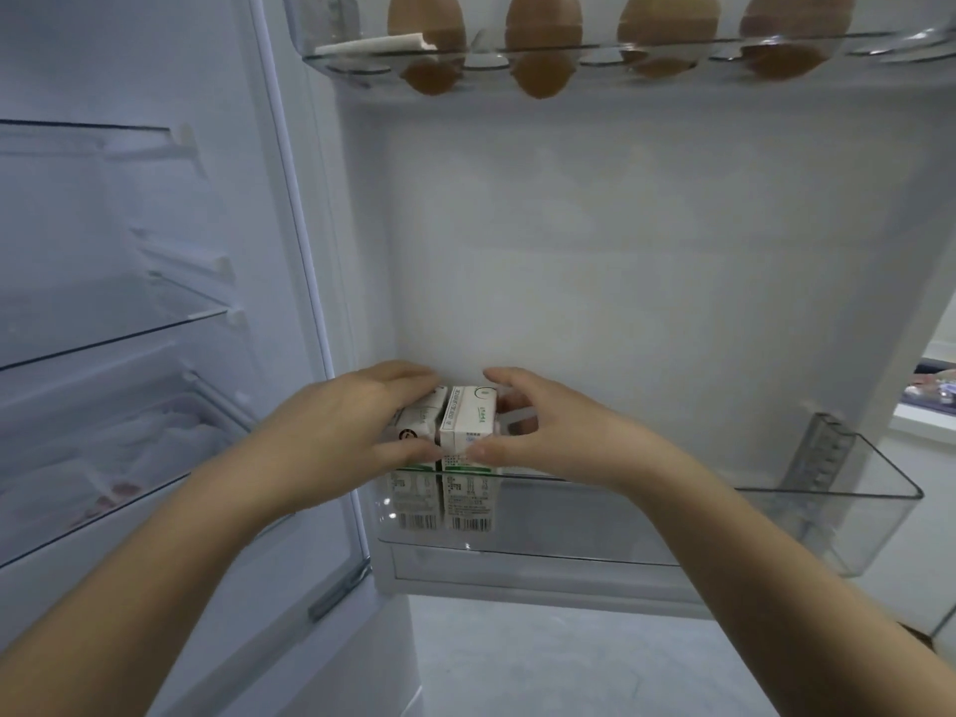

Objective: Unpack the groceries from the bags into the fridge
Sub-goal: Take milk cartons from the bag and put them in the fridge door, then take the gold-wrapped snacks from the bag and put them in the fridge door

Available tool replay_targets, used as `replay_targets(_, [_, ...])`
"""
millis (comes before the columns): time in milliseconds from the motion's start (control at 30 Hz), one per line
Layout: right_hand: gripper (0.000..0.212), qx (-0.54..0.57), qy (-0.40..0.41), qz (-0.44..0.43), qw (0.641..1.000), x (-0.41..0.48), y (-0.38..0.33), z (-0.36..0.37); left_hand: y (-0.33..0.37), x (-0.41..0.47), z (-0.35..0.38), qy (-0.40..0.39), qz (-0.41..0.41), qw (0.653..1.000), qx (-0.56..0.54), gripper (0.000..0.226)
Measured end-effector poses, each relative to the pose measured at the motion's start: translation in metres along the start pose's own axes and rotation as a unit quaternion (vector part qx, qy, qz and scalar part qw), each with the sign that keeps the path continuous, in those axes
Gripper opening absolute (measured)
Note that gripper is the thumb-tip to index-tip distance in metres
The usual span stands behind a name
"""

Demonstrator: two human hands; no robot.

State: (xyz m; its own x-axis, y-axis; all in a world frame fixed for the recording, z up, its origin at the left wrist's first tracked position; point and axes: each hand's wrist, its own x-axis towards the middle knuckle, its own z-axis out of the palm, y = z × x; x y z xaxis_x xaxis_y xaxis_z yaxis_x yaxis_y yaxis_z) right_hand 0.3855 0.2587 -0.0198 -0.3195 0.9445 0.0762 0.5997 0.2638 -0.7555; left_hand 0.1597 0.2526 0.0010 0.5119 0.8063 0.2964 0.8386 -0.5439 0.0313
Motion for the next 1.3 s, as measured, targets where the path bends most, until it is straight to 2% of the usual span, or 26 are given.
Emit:
replay_targets(100, [0.077, -0.023, 0.072, -0.023, 0.997, -0.02, 0.003, -0.006, 0.015, -0.009, -0.001, 0.028, -0.058, 0.997, 0.03, 0.074])
replay_targets(233, [0.069, -0.138, 0.17, -0.077, 0.973, -0.061, 0.013, -0.016, 0.045, -0.017, 0.004, 0.1, -0.11, 0.988, 0.044, 0.078])
replay_targets(400, [0.062, -0.251, 0.287, -0.096, 0.92, -0.133, 0.047, -0.047, 0.117, -0.016, 0.032, 0.174, -0.114, 0.978, 0.034, 0.085])
replay_targets(500, [0.064, -0.292, 0.338, -0.066, 0.892, -0.188, 0.079, -0.068, 0.176, -0.014, 0.059, 0.198, -0.097, 0.975, 0.001, 0.084])
replay_targets(700, [0.071, -0.375, 0.328, 0.05, 0.866, -0.301, 0.145, -0.104, 0.304, -0.011, 0.109, 0.174, -0.095, 0.978, -0.062, 0.088])
replay_targets(967, [0.073, -0.391, 0.311, 0.223, 0.837, -0.434, 0.215, -0.124, 0.427, -0.036, 0.172, 0.1, -0.13, 0.978, -0.128, 0.092])
replay_targets(1300, [0.074, -0.374, 0.333, 0.393, 0.771, -0.565, 0.285, -0.143, 0.579, -0.017, 0.212, 0.009, 0.021, 0.99, -0.141, 0.091])
